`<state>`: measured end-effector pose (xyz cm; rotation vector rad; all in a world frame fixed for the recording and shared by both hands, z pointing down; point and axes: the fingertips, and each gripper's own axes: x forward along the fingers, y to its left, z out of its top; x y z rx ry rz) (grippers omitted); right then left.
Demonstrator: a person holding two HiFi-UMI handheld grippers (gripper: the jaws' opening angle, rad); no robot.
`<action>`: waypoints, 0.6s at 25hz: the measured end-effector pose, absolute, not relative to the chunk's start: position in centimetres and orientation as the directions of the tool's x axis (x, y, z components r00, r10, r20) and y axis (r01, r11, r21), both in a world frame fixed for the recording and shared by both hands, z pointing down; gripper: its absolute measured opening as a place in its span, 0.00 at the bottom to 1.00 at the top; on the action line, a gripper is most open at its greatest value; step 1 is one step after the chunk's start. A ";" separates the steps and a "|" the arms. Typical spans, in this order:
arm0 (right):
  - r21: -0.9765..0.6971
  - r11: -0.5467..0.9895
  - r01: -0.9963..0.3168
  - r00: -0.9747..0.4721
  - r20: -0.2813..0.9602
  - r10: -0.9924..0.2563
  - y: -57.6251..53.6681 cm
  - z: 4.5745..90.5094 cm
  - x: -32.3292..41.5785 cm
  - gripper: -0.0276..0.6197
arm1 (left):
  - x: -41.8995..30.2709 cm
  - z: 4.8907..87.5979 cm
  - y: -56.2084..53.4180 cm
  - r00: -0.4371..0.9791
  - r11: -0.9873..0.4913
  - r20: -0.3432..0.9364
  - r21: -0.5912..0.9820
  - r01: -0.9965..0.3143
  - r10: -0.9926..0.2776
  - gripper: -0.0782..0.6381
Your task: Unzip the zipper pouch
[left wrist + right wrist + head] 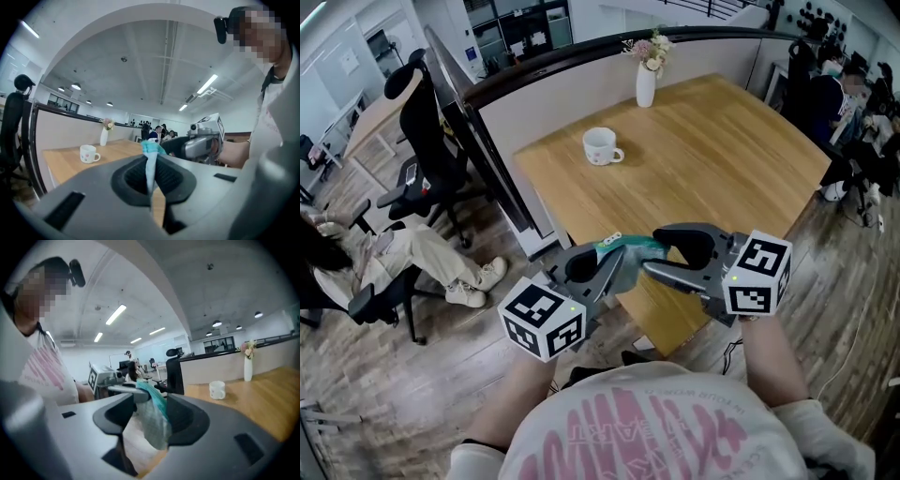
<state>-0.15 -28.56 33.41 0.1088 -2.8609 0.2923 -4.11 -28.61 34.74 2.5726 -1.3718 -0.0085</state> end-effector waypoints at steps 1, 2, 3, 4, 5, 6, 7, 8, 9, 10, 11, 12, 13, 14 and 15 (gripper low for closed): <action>-0.237 0.967 -0.088 -0.975 0.219 -0.035 -28.5 32.6 -0.5 0.39 | -4.2 34.7 -28.7 0.552 -0.530 0.105 0.179 -0.829 -0.827 0.12; -0.283 0.956 -0.081 -0.984 0.178 -0.030 -28.4 31.9 -0.9 0.38 | -4.3 34.7 -28.8 0.538 -0.521 0.111 0.150 -0.840 -0.836 0.12; -0.325 0.943 -0.075 -0.989 0.146 -0.028 -28.4 31.4 -1.5 0.37 | -4.3 34.7 -28.9 0.523 -0.511 0.119 0.116 -0.851 -0.844 0.12; -0.361 0.930 -0.071 -0.992 0.126 -0.027 -28.3 31.0 -2.1 0.37 | -4.2 34.7 -28.9 0.509 -0.502 0.129 0.081 -0.861 -0.851 0.12; -0.389 0.918 -0.073 -0.993 0.119 -0.028 -28.3 30.9 -2.8 0.37 | -4.2 34.8 -29.0 0.496 -0.495 0.141 0.047 -0.868 -0.857 0.12; -0.408 0.909 -0.083 -0.992 0.125 -0.034 -28.4 31.0 -3.4 0.37 | -4.1 35.0 -29.0 0.485 -0.489 0.155 0.014 -0.872 -0.861 0.12; -0.420 0.902 -0.100 -0.989 0.140 -0.044 -28.6 31.2 -3.8 0.37 | -4.1 35.2 -29.1 0.473 -0.482 0.172 -0.016 -0.876 -0.864 0.12; -0.426 0.897 -0.117 -0.986 0.156 -0.054 -28.8 31.4 -4.2 0.37 | -4.0 35.5 -29.1 0.460 -0.475 0.189 -0.044 -0.879 -0.868 0.12; -0.431 0.893 -0.129 -0.984 0.169 -0.061 -29.1 31.6 -4.5 0.35 | -4.0 35.6 -29.2 0.449 -0.470 0.204 -0.066 -0.880 -0.870 0.12; -0.436 0.889 -0.137 -0.982 0.177 -0.065 -29.2 31.8 -4.7 0.31 | -3.9 35.8 -29.3 0.441 -0.466 0.217 -0.079 -0.881 -0.871 0.12; -0.440 0.886 -0.145 -0.980 0.184 -0.069 -29.4 32.0 -4.8 0.26 | -3.8 35.9 -29.4 0.436 -0.464 0.227 -0.085 -0.882 -0.871 0.12; -0.440 0.885 -0.156 -0.978 0.194 -0.076 -29.5 32.2 -4.8 0.24 | -3.7 36.0 -29.5 0.433 -0.462 0.234 -0.087 -0.882 -0.870 0.12; -0.434 0.885 -0.169 -0.975 0.204 -0.086 -29.7 32.4 -4.8 0.22 | -3.6 36.2 -29.5 0.430 -0.460 0.240 -0.086 -0.884 -0.870 0.12; -0.425 0.887 -0.181 -0.972 0.213 -0.096 -29.8 32.5 -4.9 0.20 | -3.7 36.2 -29.6 0.427 -0.457 0.244 -0.082 -0.886 -0.871 0.12; -0.416 0.890 -0.189 -0.971 0.216 -0.106 -29.9 32.5 -5.0 0.18 | -3.8 36.3 -29.6 0.423 -0.453 0.247 -0.075 -0.888 -0.872 0.12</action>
